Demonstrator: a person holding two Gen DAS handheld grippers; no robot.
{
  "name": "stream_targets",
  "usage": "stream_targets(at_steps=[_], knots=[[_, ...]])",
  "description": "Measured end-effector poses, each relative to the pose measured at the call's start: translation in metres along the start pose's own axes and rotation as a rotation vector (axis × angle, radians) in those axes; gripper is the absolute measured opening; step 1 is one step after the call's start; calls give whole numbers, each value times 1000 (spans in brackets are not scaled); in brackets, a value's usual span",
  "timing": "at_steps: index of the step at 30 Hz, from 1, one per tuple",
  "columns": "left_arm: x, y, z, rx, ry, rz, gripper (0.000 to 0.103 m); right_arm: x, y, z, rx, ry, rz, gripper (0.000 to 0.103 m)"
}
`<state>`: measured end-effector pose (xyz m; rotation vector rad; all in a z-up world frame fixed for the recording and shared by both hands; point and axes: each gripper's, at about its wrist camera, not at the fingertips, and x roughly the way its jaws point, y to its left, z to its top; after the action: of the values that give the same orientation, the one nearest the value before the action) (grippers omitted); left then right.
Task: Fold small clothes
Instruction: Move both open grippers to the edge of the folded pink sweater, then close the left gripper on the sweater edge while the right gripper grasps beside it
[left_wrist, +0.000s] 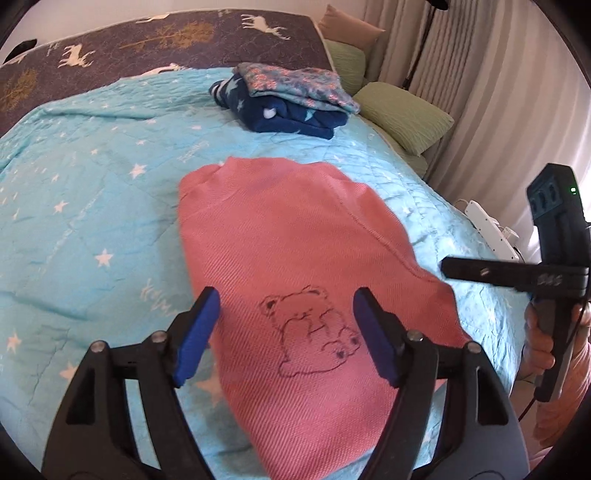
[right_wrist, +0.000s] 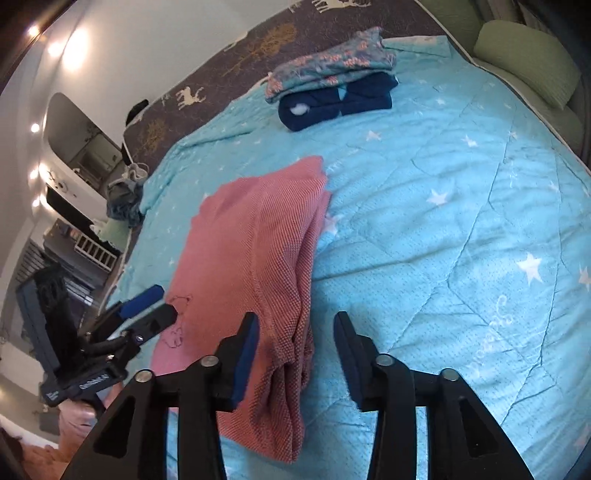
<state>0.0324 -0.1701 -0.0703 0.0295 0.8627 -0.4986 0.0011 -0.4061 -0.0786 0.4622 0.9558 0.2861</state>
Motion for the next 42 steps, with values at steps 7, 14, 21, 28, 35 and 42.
stream_targets(at_steps=[7, 14, 21, 28, 35, 42], knots=[[5, 23, 0, -70, 33, 9, 81, 7, -6, 12, 9, -1, 21, 73], [28, 43, 5, -144, 92, -59, 82, 42, -6, 32, -3, 60, 57, 74], [46, 55, 12, -196, 102, -157, 82, 71, -9, 47, -13, 92, 98, 74], [58, 58, 19, -172, 92, -201, 82, 85, -14, 56, -21, 86, 165, 75], [68, 63, 25, -184, 82, -299, 82, 96, -13, 63, -54, 77, 232, 76], [76, 67, 30, -188, 88, -377, 82, 110, -12, 74, -85, 88, 290, 76]])
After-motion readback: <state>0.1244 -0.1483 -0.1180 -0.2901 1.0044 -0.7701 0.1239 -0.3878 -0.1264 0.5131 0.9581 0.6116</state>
